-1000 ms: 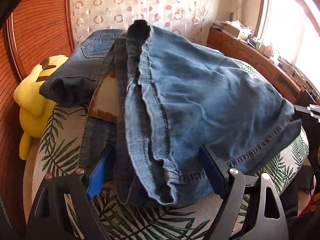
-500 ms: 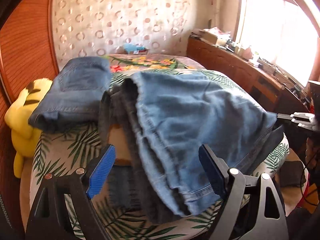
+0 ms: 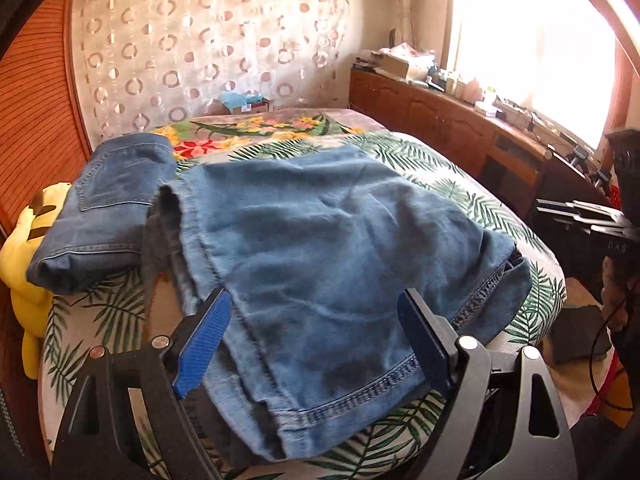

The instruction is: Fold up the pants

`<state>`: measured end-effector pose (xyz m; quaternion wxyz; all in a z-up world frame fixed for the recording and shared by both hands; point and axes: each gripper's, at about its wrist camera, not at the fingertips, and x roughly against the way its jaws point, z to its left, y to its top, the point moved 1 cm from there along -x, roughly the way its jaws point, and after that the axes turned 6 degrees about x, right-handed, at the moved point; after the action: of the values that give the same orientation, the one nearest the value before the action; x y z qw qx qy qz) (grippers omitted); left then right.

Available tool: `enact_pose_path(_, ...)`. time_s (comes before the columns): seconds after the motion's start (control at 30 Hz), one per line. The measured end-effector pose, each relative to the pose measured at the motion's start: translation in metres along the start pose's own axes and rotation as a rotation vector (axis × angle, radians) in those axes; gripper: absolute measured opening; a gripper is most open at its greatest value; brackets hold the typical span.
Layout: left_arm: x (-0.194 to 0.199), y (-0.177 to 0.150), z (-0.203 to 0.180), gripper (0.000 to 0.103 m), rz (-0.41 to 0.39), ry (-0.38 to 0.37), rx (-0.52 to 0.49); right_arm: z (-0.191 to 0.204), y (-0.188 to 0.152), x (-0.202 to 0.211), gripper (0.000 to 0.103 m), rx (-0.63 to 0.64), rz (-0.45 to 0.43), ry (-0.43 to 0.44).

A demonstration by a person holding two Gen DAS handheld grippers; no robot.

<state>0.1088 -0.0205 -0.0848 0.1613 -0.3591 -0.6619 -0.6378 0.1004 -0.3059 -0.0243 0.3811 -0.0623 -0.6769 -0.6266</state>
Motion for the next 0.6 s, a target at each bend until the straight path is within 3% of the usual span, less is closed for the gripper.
enact_pose_path(0.27, -0.029, -0.012, 0.007, 0.085, 0.074, 0.032, 0.012, 0.003, -0.012, -0.065, 0.050, -0.047, 0.080, 0.017)
enact_pose_path(0.53, -0.030, -0.017, 0.017, 0.085, 0.071, 0.025, 0.020, -0.005, -0.020, -0.084, 0.051, -0.116, 0.114, 0.043)
enact_pose_path(0.57, -0.028, -0.017, 0.020, 0.085, 0.067, 0.033, 0.024, -0.005, -0.019, -0.085, 0.050, -0.119, 0.117, 0.050)
enact_pose_path(0.6, -0.027, -0.017, 0.023, 0.085, 0.064, 0.042, 0.030, -0.005, -0.019, -0.085, 0.040, -0.124, 0.120, 0.069)
